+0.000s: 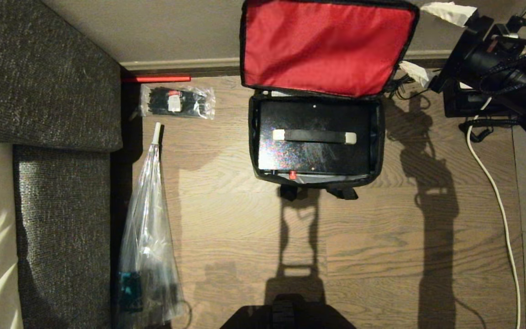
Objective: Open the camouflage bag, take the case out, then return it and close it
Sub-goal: Open the top of the storage box
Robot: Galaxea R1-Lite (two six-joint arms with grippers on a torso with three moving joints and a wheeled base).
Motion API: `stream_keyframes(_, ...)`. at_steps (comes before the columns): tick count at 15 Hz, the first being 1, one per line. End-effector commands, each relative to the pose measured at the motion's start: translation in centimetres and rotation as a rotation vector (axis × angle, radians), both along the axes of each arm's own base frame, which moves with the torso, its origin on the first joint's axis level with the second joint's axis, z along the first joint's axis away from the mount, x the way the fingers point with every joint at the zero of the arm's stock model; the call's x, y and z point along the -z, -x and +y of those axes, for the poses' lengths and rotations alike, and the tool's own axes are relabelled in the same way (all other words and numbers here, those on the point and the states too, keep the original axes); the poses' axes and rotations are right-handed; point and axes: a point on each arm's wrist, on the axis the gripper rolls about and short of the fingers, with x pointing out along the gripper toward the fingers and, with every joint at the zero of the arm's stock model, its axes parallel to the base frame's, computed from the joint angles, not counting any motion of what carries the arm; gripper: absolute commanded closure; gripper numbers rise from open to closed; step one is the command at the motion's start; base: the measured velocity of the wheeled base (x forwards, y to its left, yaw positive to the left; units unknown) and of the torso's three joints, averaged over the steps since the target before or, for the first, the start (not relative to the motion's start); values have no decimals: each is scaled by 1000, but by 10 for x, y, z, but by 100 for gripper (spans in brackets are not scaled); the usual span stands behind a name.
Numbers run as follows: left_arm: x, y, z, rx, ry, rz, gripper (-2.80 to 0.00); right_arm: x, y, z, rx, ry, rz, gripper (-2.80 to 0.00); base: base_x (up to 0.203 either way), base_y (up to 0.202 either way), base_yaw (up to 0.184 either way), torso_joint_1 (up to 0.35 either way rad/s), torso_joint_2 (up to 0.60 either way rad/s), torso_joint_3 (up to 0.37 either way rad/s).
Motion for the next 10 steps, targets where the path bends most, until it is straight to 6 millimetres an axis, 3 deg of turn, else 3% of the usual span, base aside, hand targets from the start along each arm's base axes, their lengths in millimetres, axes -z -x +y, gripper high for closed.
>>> stream_keyframes(1,0,0,0,-1,0,0,0,3,-4,0,-5,-2,6,-280,0,0,0,0,0,0)
stream_keyframes(7,0,0,0,-1,0,0,0,9,4,-1,3,-3,33,-280,0,0,0,0,0,0)
stream_keyframes(8,0,0,0,-1,0,0,0,10,8,-1,6,-5,34,0,0,0,0,0,0,0)
stream_keyframes(10,0,0,0,-2,0,0,0,12,19,-1,2,-1,26,0,0,0,0,0,0,0)
